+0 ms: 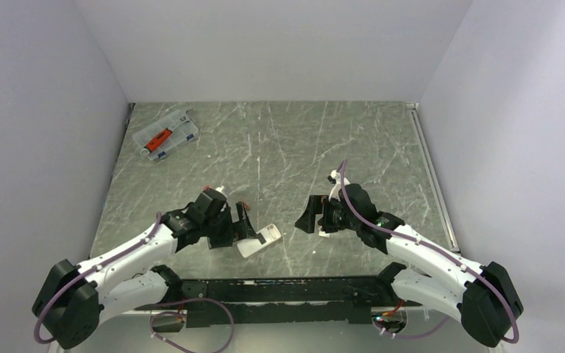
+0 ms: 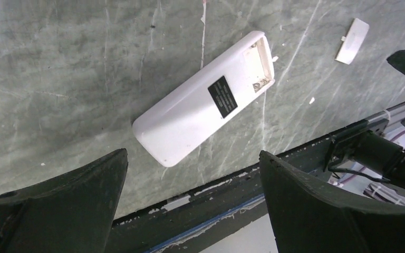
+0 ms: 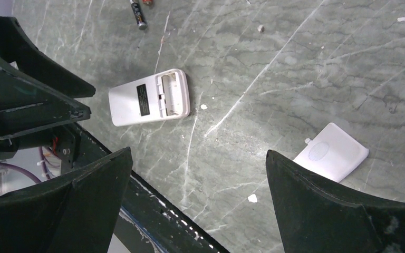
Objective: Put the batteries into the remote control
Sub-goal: Place the remote control at the center of the board.
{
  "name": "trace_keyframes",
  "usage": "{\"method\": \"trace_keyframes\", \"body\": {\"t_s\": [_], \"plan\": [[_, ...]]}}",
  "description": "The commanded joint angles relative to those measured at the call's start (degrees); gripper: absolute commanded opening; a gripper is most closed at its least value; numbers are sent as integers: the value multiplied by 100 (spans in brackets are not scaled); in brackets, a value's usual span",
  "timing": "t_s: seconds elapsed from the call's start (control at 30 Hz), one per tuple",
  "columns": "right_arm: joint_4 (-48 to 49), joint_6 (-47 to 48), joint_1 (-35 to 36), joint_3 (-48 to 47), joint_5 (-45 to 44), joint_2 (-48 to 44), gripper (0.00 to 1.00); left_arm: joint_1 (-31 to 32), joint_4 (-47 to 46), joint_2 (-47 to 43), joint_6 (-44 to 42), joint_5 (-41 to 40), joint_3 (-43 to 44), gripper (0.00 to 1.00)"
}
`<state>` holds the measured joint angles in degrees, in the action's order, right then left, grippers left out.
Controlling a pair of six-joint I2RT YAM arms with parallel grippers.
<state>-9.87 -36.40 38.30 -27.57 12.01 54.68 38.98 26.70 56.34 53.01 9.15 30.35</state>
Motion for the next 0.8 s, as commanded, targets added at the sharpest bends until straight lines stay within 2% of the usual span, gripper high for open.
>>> {"method": "trace_keyframes", "body": {"t_s": [0.0,0.33,0.6,0.77], "plan": [[133,61,19,-42,-16,26,100,17,-507,398,-393,-117,254,99],[13,95,19,-93,-24,-3,100,17,-1178,1436,-655,419,313,98],[11,167,19,-253,44,294,100,36,-1552,1442,-584,1023,196,96],[-39,256,19,-400,107,482,100,131,-1519,1443,-602,1064,174,96]]}}
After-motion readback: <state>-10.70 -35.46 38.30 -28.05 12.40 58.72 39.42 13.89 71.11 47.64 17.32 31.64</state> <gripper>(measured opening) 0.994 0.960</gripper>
